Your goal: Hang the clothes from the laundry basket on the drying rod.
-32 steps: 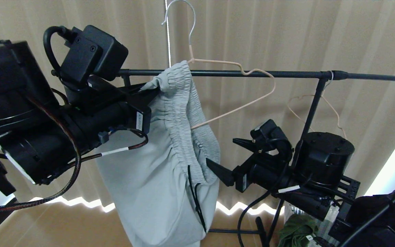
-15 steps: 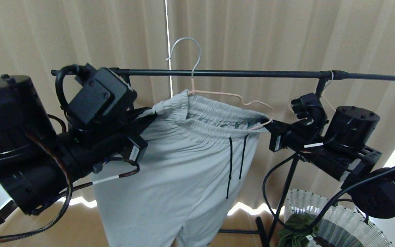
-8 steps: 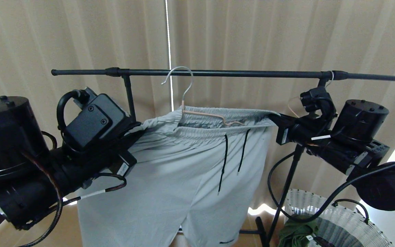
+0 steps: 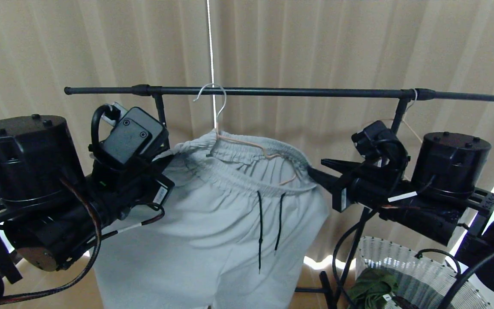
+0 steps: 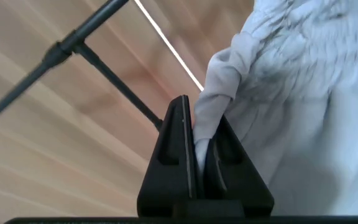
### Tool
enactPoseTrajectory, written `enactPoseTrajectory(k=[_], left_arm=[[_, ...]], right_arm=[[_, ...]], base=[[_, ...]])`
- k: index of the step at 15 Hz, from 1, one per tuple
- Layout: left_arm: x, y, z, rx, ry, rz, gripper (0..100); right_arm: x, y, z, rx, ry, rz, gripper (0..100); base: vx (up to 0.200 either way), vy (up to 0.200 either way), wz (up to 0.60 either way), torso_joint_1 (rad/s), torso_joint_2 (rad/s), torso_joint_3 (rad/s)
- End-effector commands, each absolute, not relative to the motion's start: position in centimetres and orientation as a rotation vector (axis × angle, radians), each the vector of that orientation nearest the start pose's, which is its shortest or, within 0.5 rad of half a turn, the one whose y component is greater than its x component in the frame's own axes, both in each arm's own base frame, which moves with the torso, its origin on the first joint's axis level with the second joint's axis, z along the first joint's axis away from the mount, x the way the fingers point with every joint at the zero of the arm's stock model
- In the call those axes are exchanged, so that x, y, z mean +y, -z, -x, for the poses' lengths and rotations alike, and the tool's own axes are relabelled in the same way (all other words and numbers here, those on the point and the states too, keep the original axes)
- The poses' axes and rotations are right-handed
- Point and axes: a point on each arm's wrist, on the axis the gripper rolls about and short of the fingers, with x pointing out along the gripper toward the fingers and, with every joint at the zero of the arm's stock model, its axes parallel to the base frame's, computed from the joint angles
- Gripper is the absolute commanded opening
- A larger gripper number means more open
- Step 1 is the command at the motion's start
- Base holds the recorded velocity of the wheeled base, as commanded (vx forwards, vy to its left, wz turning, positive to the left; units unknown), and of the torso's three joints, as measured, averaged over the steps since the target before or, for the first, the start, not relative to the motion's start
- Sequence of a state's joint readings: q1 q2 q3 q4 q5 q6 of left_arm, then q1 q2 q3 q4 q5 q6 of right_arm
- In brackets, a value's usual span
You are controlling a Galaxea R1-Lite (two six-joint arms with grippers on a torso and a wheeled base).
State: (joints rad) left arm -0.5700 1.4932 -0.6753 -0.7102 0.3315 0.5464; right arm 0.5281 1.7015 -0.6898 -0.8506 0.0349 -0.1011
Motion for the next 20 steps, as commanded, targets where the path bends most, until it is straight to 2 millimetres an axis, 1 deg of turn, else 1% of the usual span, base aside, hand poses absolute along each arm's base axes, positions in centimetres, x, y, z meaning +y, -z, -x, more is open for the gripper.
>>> enactPoseTrajectory(k=[1,3,4,5,7,8,9,10,11,12,13,16,20], left_arm=[[-13.5,-21.0,-21.6,0.034,0.281,-0.578,0],[-14.0,-21.0,-21.2,0.029,0.303,-0.556,0],[-14.4,-21.0,-20.7,0.024,0.329,-0.543,0],[-14.8,-20.9,-20.4,0.024,0.348,-0.541,0],[-15.0,-21.0,-20.1,0.001,0.363,-0.533,0],[-15.1,-21.0,-19.8,-0.027,0.373,-0.527,0],[-15.3,-20.9,-19.5,-0.047,0.383,-0.519,0],[-15.4,-20.9,-19.3,-0.058,0.393,-0.515,0],[-15.5,-20.9,-19.3,-0.060,0.395,-0.514,0],[-15.4,-20.8,-18.9,-0.069,0.440,-0.517,0],[-15.2,-20.9,-18.6,-0.084,0.475,-0.522,0],[-15.1,-21.0,-18.4,-0.100,0.493,-0.539,0],[-15.0,-21.2,-18.3,-0.109,0.493,-0.535,0]], right_arm=[[16.1,-17.7,-24.1,0.112,-0.626,0.142,100],[16.5,-17.8,-24.0,0.107,-0.640,0.145,100],[16.8,-18.0,-24.3,0.086,-0.643,0.178,100],[17.0,-18.1,-24.9,0.063,-0.640,0.229,100],[17.5,-18.6,-25.8,0.029,-0.637,0.261,100],[17.6,-19.0,-26.9,0.008,-0.620,0.272,100],[18.0,-19.3,-27.7,-0.006,-0.615,0.271,100],[18.2,-19.2,-28.3,-0.008,-0.609,0.277,100],[18.2,-19.2,-28.4,-0.010,-0.607,0.277,100],[18.3,-19.3,-29.6,-0.030,-0.590,0.304,100],[18.3,-19.4,-30.4,-0.043,-0.577,0.321,100],[18.3,-19.3,-31.0,-0.039,-0.574,0.325,100],[18.3,-19.3,-30.9,-0.040,-0.576,0.323,100]], base=[[0.000,0.000,0.00,0.000,0.00,0.000],[0.000,0.000,0.00,0.000,0.00,0.000],[0.000,0.000,0.00,0.000,0.00,0.000],[0.000,0.000,0.00,0.000,0.00,0.000],[0.000,0.000,0.00,0.000,0.00,0.000],[0.000,0.000,0.00,0.000,0.00,0.000],[0.000,0.000,0.00,0.000,0.00,0.000],[0.000,0.000,0.00,0.000,0.00,0.000],[0.000,0.000,0.00,0.000,0.00,0.000],[0.000,0.000,0.00,0.000,0.00,0.000],[0.000,0.000,0.00,0.000,0.00,0.000],[0.000,0.000,0.00,0.000,0.00,0.000],[0.000,0.000,0.00,0.000,0.00,0.000]])
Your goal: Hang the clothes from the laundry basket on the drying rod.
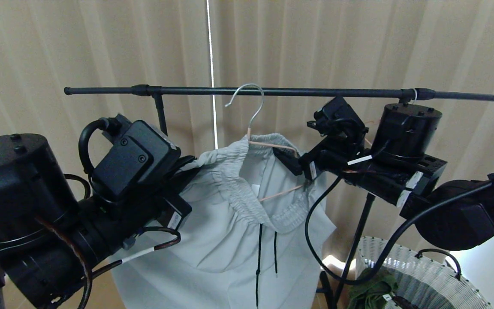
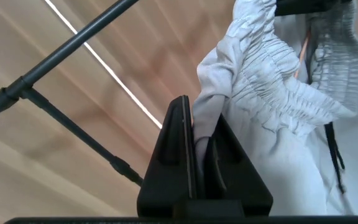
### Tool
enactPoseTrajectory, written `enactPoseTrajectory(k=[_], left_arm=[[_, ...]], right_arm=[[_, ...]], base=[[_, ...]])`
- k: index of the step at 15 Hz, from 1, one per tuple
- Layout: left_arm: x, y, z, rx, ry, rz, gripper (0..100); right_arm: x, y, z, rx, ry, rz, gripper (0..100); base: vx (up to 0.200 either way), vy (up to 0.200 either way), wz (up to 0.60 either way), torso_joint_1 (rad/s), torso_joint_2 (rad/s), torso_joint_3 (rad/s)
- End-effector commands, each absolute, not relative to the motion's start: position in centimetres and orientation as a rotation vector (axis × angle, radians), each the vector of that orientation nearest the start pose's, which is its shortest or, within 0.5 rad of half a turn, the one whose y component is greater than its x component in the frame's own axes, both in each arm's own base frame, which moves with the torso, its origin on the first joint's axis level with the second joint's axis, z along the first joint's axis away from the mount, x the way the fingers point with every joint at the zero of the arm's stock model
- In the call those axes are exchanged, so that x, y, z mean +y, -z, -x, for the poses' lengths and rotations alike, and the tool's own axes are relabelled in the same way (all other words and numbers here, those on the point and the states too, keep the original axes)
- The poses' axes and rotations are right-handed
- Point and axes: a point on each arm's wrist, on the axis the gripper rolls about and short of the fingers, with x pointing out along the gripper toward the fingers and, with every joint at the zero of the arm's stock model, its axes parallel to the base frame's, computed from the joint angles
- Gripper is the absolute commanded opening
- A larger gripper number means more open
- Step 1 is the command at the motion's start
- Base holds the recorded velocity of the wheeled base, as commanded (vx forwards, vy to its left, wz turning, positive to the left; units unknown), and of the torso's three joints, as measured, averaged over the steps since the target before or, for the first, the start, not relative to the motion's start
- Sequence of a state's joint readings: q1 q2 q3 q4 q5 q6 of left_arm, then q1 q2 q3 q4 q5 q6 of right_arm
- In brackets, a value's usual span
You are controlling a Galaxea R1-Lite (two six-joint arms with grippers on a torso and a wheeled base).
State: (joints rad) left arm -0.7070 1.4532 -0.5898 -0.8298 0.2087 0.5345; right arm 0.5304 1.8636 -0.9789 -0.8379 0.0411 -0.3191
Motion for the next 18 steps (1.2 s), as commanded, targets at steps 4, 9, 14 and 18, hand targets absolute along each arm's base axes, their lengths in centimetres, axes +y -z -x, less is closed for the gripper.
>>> enactPoseTrajectory(k=[4,9,14,18], left_arm=[[-14.8,-21.4,-17.9,-0.127,0.530,-0.532,0],[-14.7,-21.4,-18.1,-0.125,0.523,-0.534,0],[-14.0,-21.2,-18.7,-0.107,0.481,-0.535,0],[-14.1,-21.1,-18.9,-0.100,0.483,-0.538,100]], right_arm=[[18.2,-19.4,-30.9,-0.048,-0.574,0.321,0],[18.1,-19.6,-30.6,-0.054,-0.576,0.318,0],[17.7,-20.0,-29.7,-0.060,-0.575,0.317,0],[17.7,-20.2,-29.6,-0.063,-0.575,0.317,0]], base=[[0.000,0.000,0.00,0.000,0.00,0.000],[0.000,0.000,0.00,0.000,0.00,0.000],[0.000,0.000,0.00,0.000,0.00,0.000],[0.000,0.000,0.00,0.000,0.00,0.000]])
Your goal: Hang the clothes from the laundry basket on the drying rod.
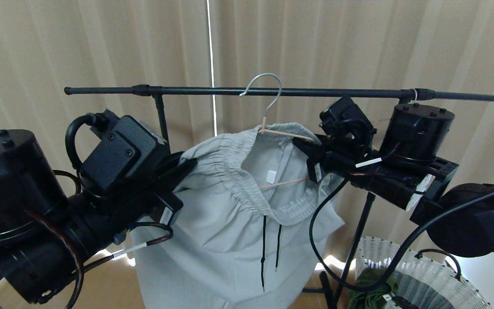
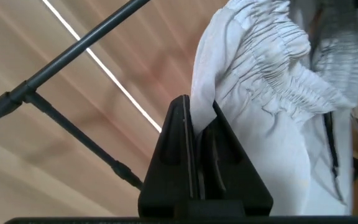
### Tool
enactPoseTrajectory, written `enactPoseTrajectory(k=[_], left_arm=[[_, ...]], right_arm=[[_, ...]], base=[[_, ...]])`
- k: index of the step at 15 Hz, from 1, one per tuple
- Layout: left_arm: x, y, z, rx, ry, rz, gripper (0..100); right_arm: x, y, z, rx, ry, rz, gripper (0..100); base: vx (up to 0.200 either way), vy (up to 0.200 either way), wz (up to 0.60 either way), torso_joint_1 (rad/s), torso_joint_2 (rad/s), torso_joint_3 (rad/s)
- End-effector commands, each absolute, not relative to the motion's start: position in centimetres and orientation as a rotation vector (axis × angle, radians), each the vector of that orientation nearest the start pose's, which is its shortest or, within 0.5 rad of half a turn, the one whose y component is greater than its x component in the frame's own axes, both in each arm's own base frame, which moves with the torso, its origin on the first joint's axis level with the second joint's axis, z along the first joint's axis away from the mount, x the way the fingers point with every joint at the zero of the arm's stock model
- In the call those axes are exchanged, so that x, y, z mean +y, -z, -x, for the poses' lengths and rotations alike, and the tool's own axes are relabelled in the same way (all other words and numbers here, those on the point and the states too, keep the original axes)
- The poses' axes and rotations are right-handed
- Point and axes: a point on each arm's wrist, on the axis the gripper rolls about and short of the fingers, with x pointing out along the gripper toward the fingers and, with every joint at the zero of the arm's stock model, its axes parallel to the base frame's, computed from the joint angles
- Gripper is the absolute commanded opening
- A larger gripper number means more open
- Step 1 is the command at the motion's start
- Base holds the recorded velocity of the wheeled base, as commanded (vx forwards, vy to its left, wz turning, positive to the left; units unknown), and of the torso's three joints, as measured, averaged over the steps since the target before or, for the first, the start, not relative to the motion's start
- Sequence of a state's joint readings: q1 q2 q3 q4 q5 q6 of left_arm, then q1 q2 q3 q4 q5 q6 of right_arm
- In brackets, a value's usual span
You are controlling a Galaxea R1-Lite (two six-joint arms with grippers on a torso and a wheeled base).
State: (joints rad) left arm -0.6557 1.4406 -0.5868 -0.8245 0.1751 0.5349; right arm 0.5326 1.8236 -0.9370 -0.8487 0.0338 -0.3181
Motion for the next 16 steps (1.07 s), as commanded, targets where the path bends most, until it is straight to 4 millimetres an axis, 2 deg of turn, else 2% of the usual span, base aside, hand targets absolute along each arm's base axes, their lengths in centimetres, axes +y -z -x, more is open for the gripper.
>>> enactPoseTrajectory(k=[1,5,13,16], left_arm=[[-14.1,-21.1,-18.9,-0.098,0.484,-0.539,100],[-13.8,-21.0,-18.9,-0.092,0.474,-0.536,100],[-12.5,-19.5,-17.4,-0.042,0.480,-0.504,100],[-11.8,-18.8,-17.8,-0.009,0.448,-0.513,100]], right_arm=[[17.7,-20.3,-29.5,-0.064,-0.575,0.319,0],[17.1,-20.6,-29.4,-0.049,-0.535,0.324,0],[14.2,-20.6,-30.1,0.046,-0.325,0.363,0],[13.5,-21.3,-29.8,0.044,-0.290,0.362,0]], base=[[0.000,0.000,0.00,0.000,0.00,0.000],[0.000,0.000,0.00,0.000,0.00,0.000],[0.000,0.000,0.00,0.000,0.00,0.000],[0.000,0.000,0.00,0.000,0.00,0.000]])
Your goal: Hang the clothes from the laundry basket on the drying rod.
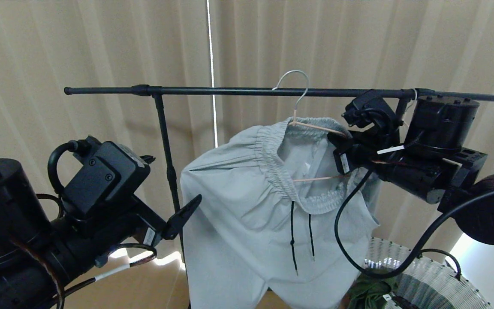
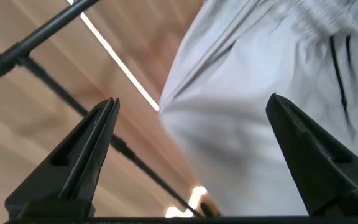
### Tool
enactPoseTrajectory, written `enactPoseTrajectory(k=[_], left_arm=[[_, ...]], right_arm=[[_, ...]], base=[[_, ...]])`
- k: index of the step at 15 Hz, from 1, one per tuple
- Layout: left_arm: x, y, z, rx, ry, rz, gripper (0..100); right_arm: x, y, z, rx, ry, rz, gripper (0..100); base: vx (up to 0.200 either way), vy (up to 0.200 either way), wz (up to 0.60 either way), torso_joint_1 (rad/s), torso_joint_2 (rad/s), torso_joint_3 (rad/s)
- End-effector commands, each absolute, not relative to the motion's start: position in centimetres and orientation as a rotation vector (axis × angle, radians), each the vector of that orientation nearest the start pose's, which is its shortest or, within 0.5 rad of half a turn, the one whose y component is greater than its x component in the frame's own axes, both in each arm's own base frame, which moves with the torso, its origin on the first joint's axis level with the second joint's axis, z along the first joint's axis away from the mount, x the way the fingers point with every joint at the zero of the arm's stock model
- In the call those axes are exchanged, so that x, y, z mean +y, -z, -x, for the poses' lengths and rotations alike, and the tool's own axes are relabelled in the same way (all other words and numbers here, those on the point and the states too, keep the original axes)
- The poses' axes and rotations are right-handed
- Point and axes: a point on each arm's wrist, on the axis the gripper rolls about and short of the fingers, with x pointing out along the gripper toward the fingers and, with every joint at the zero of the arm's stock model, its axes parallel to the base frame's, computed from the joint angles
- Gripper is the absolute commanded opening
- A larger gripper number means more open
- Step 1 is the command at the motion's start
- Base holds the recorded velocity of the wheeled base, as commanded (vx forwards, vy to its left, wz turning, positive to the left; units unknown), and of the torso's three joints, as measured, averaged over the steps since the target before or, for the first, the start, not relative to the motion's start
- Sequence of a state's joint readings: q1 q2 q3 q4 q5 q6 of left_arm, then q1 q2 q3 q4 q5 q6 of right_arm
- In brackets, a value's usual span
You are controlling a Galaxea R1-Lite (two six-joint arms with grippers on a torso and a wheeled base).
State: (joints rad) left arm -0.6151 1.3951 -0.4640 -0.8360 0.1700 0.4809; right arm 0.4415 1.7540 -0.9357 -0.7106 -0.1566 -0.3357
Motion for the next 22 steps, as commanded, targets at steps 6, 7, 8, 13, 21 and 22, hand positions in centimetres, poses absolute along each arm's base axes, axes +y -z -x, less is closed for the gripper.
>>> enactPoseTrajectory(k=[6,7,8,13,21,22], left_arm=[[-12.0,-15.4,-18.3,0.116,0.468,-0.550,100],[-12.1,-15.2,-18.5,0.116,0.468,-0.549,100],[-12.3,-14.6,-18.9,0.117,0.467,-0.549,100],[-11.2,-13.7,-20.4,0.133,0.386,-0.537,100],[-11.0,-13.7,-20.7,0.136,0.373,-0.538,0],[-9.7,-13.1,-20.9,0.173,0.326,-0.555,0]], right_arm=[[12.7,-22.1,-28.0,0.020,-0.295,0.349,0],[12.7,-22.2,-28.0,0.017,-0.297,0.347,0],[12.6,-22.5,-27.7,0.004,-0.301,0.342,0],[13.0,-23.5,-26.0,-0.034,-0.369,0.332,0],[13.2,-23.8,-25.6,-0.047,-0.380,0.331,0],[12.9,-23.7,-25.8,-0.038,-0.361,0.334,0]], base=[[0.000,0.000,0.00,0.000,0.00,0.000],[0.000,0.000,0.00,0.000,0.00,0.000],[0.000,0.000,0.00,0.000,0.00,0.000],[0.000,0.000,0.00,0.000,0.00,0.000],[0.000,0.000,0.00,0.000,0.00,0.000],[0.000,0.000,0.00,0.000,0.00,0.000]])
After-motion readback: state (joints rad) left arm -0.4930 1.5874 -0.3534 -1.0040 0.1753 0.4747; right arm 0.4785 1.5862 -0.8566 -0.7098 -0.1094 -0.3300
